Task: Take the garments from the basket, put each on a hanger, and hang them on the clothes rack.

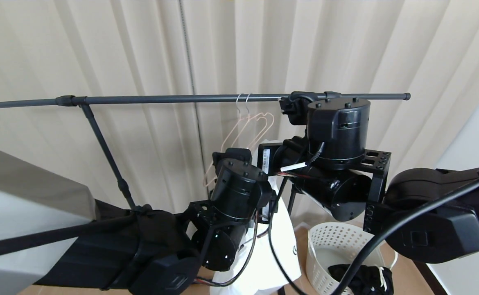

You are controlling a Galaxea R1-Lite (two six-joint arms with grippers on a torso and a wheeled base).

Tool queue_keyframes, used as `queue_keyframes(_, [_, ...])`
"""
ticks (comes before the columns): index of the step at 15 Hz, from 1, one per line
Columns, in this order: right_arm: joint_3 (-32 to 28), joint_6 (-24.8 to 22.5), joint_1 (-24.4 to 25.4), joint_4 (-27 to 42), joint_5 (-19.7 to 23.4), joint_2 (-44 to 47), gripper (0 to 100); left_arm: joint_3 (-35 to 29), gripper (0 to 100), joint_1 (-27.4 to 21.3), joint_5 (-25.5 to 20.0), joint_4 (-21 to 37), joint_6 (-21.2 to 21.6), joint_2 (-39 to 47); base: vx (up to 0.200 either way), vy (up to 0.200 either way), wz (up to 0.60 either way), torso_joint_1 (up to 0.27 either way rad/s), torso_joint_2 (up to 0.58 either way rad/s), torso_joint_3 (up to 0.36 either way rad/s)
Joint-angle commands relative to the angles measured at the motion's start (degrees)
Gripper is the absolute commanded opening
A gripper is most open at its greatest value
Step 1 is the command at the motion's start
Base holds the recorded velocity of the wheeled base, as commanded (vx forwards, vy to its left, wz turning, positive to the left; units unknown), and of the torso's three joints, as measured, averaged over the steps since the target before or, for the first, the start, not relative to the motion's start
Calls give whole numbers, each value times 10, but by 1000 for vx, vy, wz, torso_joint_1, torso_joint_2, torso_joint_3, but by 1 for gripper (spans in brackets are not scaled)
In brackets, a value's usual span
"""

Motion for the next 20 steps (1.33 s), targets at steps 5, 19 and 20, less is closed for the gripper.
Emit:
queue_keyframes(5, [9, -4, -6, 1, -1, -33, 0, 36, 100, 31, 34, 0, 3, -13, 0, 0, 0, 0, 0, 0])
queue_keyframes(19, [50, -50, -93, 0, 4, -78, 0, 171, 100, 102, 54, -55, 4, -56, 0, 0, 0, 0, 0, 0])
queue_keyframes(20, [50, -52, -95, 0, 4, -77, 0, 176, 100, 102, 54, -55, 4, -62, 0, 0, 0, 0, 0, 0])
